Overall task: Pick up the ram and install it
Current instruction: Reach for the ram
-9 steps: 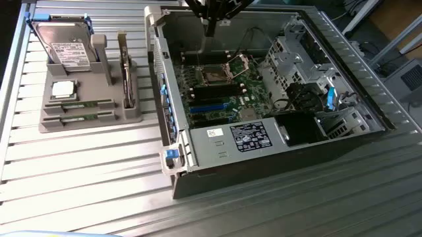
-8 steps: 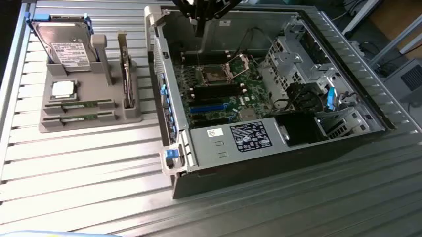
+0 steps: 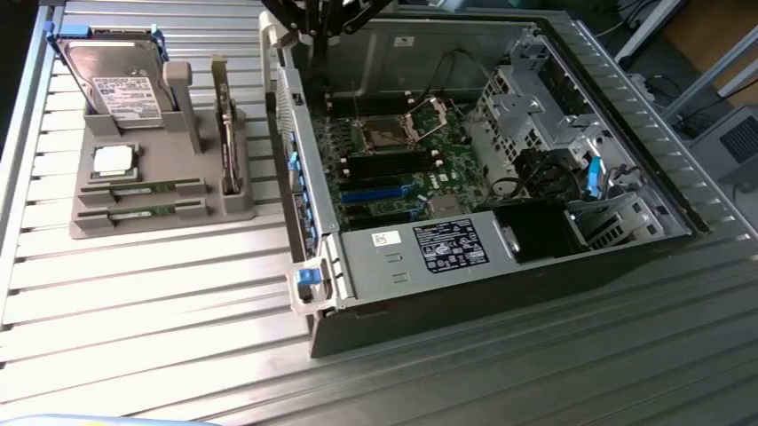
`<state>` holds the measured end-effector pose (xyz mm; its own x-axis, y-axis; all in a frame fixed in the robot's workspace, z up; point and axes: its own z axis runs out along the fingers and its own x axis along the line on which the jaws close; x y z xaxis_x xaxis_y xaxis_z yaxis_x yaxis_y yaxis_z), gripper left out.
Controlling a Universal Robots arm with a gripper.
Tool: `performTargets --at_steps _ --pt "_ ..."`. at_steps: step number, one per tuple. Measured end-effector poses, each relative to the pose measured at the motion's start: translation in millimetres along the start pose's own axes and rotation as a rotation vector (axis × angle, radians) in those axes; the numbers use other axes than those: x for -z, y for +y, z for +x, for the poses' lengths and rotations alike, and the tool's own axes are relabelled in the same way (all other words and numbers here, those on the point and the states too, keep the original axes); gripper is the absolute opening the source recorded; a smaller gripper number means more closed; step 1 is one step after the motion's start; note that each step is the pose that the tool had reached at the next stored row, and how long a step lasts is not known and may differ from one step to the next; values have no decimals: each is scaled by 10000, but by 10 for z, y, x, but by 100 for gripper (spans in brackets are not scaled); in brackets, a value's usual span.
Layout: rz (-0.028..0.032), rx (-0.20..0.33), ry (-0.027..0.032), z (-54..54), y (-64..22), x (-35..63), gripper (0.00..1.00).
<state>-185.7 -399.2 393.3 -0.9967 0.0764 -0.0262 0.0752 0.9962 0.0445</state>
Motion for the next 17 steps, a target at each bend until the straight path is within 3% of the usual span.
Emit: performTargets --at_steps 11,17 --pt "-2 1 -23 347 -26 10 11" --pt "-5 2 -48 635 -48 18 11"
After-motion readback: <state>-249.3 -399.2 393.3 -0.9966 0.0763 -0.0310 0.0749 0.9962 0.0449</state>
